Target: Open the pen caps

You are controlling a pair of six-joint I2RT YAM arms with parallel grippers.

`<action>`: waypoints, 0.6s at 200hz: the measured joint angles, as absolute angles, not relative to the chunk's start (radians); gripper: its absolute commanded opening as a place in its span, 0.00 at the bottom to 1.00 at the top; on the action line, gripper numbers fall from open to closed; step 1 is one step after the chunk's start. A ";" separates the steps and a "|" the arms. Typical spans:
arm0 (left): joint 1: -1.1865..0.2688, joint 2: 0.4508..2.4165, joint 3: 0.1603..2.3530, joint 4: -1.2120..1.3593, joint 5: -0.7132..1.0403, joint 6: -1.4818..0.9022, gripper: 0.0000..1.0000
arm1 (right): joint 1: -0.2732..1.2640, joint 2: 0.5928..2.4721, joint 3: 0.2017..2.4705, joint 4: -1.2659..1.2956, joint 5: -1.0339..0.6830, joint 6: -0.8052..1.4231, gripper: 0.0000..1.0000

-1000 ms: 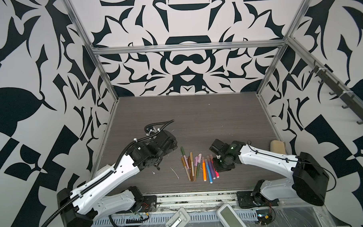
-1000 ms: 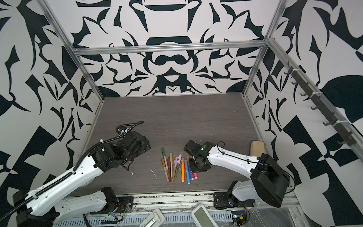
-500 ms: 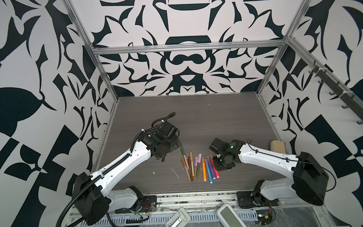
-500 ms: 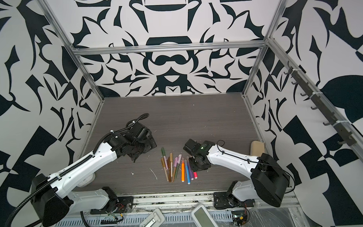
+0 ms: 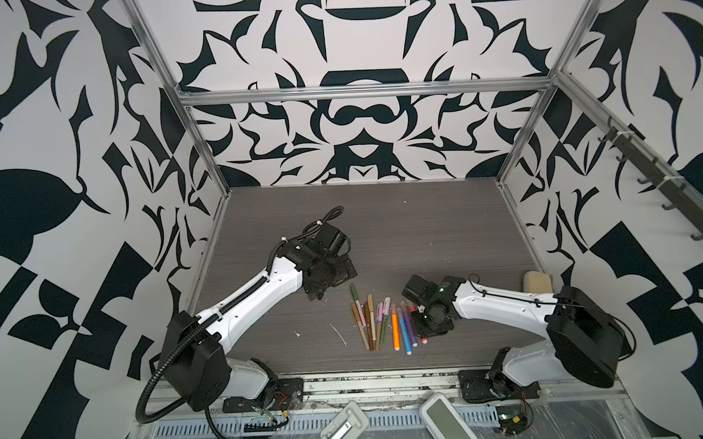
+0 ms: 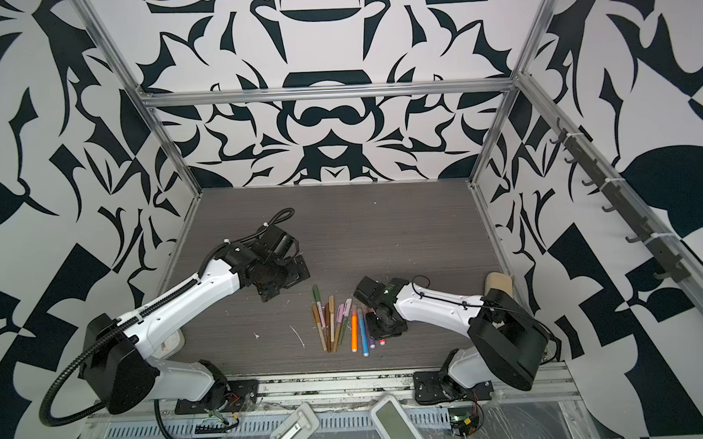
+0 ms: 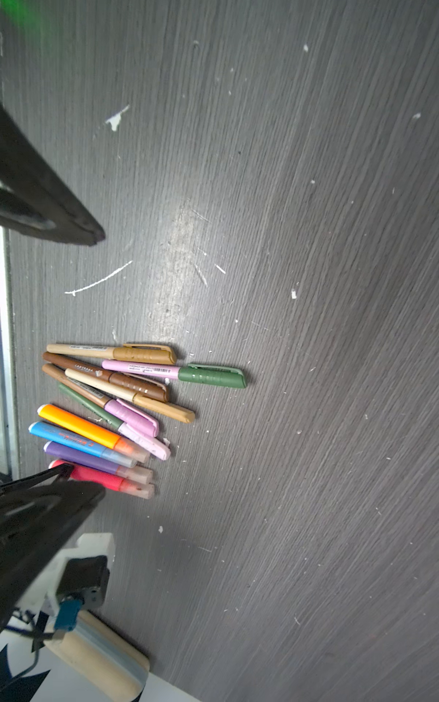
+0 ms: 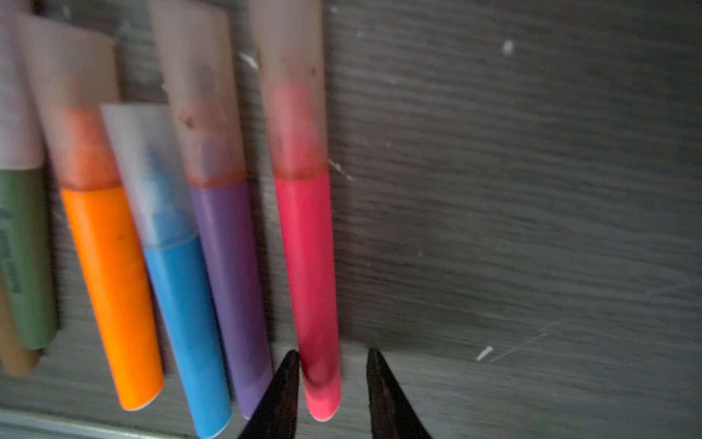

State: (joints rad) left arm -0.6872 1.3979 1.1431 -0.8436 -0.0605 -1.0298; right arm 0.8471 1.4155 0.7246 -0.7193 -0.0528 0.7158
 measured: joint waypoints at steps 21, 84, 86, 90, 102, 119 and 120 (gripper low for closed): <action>-0.687 1.398 1.143 -0.841 -0.057 -1.030 0.99 | 0.847 1.415 0.710 -0.743 -0.022 0.738 0.32; -0.686 1.411 1.144 -0.834 -0.036 -1.028 0.99 | 0.847 1.366 0.650 -0.707 -0.013 0.754 0.23; -0.686 1.413 1.144 -0.835 -0.036 -1.028 0.99 | 0.847 1.365 0.649 -0.706 -0.014 0.757 0.21; -0.686 1.417 1.144 -0.834 -0.034 -1.027 0.99 | 0.847 1.365 0.649 -0.703 -0.016 0.750 0.18; -0.685 1.428 1.144 -0.834 -0.025 -1.023 0.99 | 0.847 1.364 0.650 -0.704 -0.015 0.737 0.10; -0.685 1.441 1.149 -0.834 -0.009 -1.020 1.00 | 0.847 1.362 0.654 -0.710 -0.015 0.723 0.06; -0.685 1.441 1.149 -0.834 -0.009 -1.020 1.00 | 0.847 1.362 0.654 -0.710 -0.015 0.723 0.06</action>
State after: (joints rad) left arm -0.6846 1.4410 1.1488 -0.8341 -0.0086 -1.0199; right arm 0.8471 1.3617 0.6544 -0.7097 -0.0147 0.7227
